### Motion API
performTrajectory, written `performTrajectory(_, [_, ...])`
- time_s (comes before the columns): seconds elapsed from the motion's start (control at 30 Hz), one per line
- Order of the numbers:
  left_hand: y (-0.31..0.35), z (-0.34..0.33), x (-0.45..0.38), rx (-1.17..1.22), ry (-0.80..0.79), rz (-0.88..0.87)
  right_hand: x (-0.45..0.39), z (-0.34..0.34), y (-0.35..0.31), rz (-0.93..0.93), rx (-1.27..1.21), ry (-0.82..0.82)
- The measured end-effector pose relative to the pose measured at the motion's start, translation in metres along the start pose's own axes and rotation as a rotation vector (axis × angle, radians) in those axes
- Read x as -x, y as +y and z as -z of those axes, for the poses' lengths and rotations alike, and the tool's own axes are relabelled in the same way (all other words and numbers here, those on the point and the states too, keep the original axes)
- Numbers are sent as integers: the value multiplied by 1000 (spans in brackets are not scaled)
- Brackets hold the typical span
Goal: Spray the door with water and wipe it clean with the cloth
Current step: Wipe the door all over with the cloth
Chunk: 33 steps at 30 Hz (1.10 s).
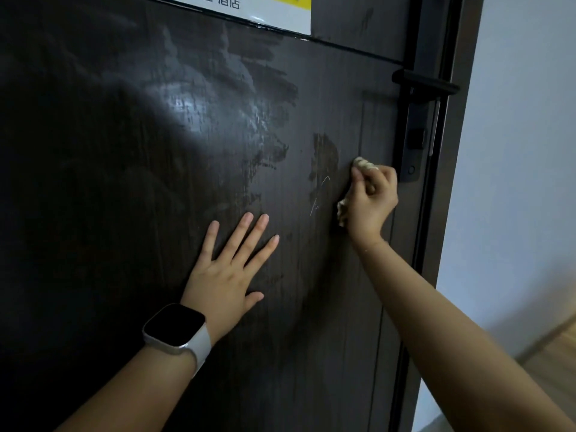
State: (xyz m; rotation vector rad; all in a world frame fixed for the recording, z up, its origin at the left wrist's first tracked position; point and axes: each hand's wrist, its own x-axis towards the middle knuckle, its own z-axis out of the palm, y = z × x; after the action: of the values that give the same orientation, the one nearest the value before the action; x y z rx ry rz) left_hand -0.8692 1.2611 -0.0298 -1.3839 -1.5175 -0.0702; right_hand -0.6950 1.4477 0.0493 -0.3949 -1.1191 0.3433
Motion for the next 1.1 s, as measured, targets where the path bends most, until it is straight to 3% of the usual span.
performTrajectory(0.07, [0,0,-1,5,-2,-1,19,0,0,98,81,-65])
performTrajectory(0.17, [1,1,-1,9,3,2,70,18,4,381,176,-431])
performTrajectory(0.23, [1,1,-1,26,11,4,65,26,5,443,159,-560])
performTrajectory(0.3, [0,2,-1,41,9,4,35,18,-2,411,112,-529])
performTrajectory(0.4, [1,1,-1,39,16,5,-9,-4,-16,261,39,-256])
performTrajectory(0.47, [1,1,-1,40,22,0,-3,-9,-20,209,13,-164])
performTrajectory(0.6, [1,2,0,31,16,3,66,13,-6,394,67,-481])
performTrajectory(0.7, [1,2,-1,47,20,3,57,24,-1,526,137,-663])
performTrajectory(0.77, [0,2,-1,51,22,4,23,15,-3,474,126,-525])
performTrajectory(0.83, [0,2,0,44,20,4,-10,6,-10,291,44,-274])
performTrajectory(0.9, [1,2,-1,40,14,0,-11,1,-16,207,27,-175])
performTrajectory(1.03, [1,2,-1,28,21,7,51,2,-14,482,90,-515])
performTrajectory(1.1, [1,2,-1,28,14,5,47,6,-12,563,109,-608])
